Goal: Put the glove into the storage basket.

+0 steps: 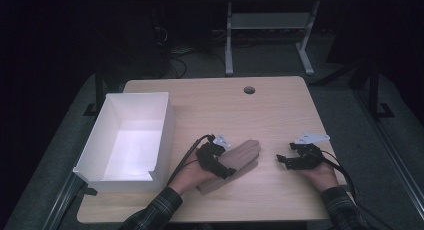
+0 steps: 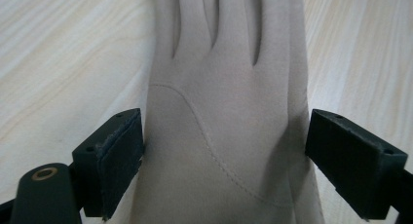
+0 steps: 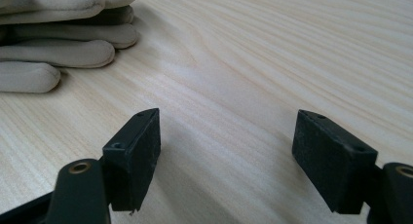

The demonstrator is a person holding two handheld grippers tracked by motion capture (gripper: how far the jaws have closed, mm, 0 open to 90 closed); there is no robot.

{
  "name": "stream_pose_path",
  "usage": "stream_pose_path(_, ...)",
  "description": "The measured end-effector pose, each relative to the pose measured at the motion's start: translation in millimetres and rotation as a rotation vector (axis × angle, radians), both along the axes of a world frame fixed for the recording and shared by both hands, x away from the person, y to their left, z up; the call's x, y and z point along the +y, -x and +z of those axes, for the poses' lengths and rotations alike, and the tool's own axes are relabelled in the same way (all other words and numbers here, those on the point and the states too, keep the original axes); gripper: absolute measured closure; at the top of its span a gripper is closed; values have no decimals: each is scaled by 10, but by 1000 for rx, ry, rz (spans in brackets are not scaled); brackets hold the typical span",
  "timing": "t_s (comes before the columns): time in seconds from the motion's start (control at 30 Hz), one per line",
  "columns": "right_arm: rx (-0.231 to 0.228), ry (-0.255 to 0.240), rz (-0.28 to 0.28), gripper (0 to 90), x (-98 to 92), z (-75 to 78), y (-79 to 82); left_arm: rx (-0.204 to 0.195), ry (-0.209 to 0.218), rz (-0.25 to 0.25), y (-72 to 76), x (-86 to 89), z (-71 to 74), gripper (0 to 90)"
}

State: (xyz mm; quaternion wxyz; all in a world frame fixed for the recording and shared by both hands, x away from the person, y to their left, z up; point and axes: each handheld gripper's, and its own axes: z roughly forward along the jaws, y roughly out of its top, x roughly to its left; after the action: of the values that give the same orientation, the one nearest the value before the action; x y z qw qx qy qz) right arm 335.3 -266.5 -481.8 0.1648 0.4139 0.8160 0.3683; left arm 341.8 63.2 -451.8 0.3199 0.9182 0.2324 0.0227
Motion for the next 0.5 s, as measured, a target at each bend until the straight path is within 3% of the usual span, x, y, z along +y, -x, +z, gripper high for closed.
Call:
stream_pose_path(0.2, 0, 1, 1, 252, 1, 0, 3, -20, -32, -5, 51, -71, -57, 133)
stream_pose_path(0.23, -1, 1, 2, 252, 1, 0, 2, -34, -66, -15, 66, -92, -84, 133)
stream_pose_path(0.5, 1, 0, 0, 252, 2, 1, 4, -50, -75, -19, 95, -104, -100, 136)
